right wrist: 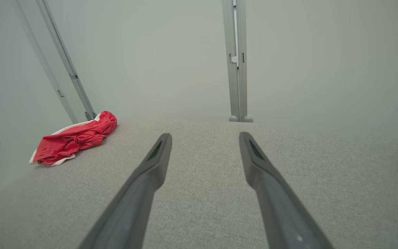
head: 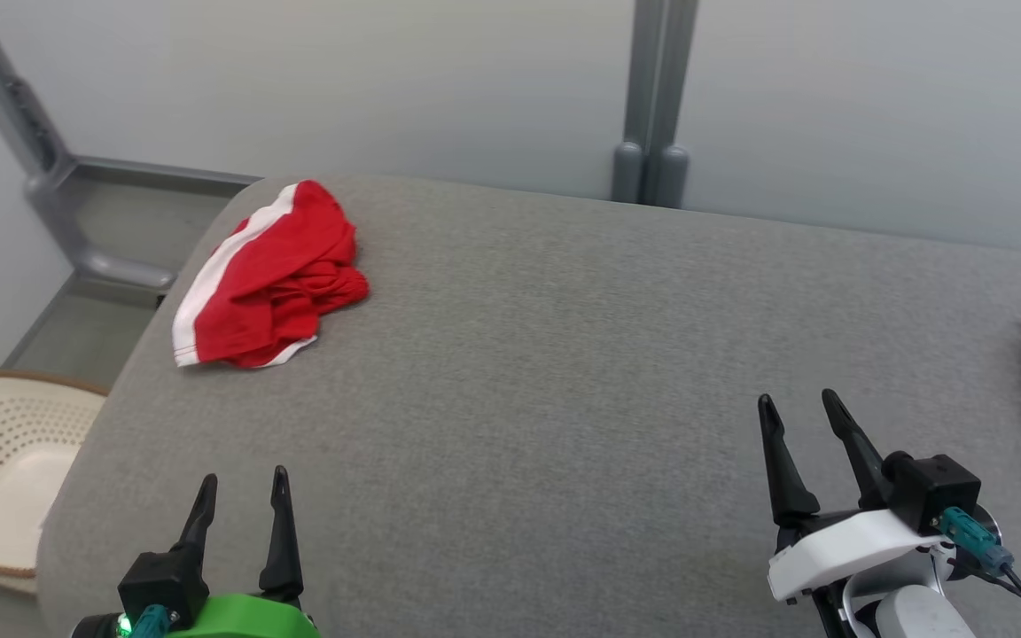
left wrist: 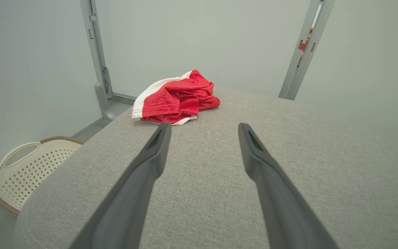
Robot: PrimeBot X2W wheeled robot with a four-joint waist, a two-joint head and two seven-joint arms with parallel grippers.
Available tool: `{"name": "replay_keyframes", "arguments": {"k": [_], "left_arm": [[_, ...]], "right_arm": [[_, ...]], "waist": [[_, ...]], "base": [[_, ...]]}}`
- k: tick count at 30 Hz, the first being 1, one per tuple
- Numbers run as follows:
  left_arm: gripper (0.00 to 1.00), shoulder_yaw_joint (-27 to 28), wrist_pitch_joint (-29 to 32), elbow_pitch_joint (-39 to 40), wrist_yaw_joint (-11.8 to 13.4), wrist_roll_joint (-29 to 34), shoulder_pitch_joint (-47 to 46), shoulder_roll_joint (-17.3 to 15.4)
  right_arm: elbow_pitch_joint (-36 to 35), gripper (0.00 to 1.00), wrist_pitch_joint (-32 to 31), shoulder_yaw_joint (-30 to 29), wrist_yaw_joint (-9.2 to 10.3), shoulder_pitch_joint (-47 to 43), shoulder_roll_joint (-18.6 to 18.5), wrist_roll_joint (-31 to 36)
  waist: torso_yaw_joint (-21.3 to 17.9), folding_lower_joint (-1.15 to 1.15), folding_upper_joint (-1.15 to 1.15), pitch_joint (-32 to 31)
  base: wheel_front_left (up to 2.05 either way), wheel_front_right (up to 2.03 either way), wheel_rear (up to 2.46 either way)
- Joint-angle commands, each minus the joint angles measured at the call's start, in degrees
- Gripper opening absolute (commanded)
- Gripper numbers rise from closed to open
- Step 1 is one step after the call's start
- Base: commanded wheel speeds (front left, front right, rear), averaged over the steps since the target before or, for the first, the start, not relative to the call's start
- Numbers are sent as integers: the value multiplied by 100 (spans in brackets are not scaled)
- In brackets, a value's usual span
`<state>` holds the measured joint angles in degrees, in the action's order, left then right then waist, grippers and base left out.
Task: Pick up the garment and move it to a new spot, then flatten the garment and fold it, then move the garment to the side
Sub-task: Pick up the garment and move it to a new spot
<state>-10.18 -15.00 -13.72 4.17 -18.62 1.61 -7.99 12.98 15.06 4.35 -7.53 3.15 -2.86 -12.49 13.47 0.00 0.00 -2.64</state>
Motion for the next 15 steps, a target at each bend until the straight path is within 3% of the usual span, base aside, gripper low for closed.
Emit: {"name": "replay_keyframes", "arguments": {"k": [1, 5, 11, 15], "left_arm": [[100, 11, 8, 27, 28, 3, -52, -57], [100, 212, -7, 201, 157, -96, 135, -90], [100, 531, -20, 591, 344, -134, 448, -3], [100, 646, -19, 777, 325, -89, 585, 40]], "right_arm": [[-47, 100, 15, -2, 8, -36, -7, -42], [-13, 100, 15, 309, 5, 241, -2, -46], [210, 100, 16, 755, 6, 657, -16, -119], [316, 100, 15, 857, 6, 789, -17, -152]], "waist": [[1255, 0, 0, 0], [1574, 0, 0, 159], [1653, 0, 0, 305], [1663, 0, 0, 339]], "base": [[0, 0, 0], [0, 0, 0], [0, 0, 0], [0, 0, 0]]}}
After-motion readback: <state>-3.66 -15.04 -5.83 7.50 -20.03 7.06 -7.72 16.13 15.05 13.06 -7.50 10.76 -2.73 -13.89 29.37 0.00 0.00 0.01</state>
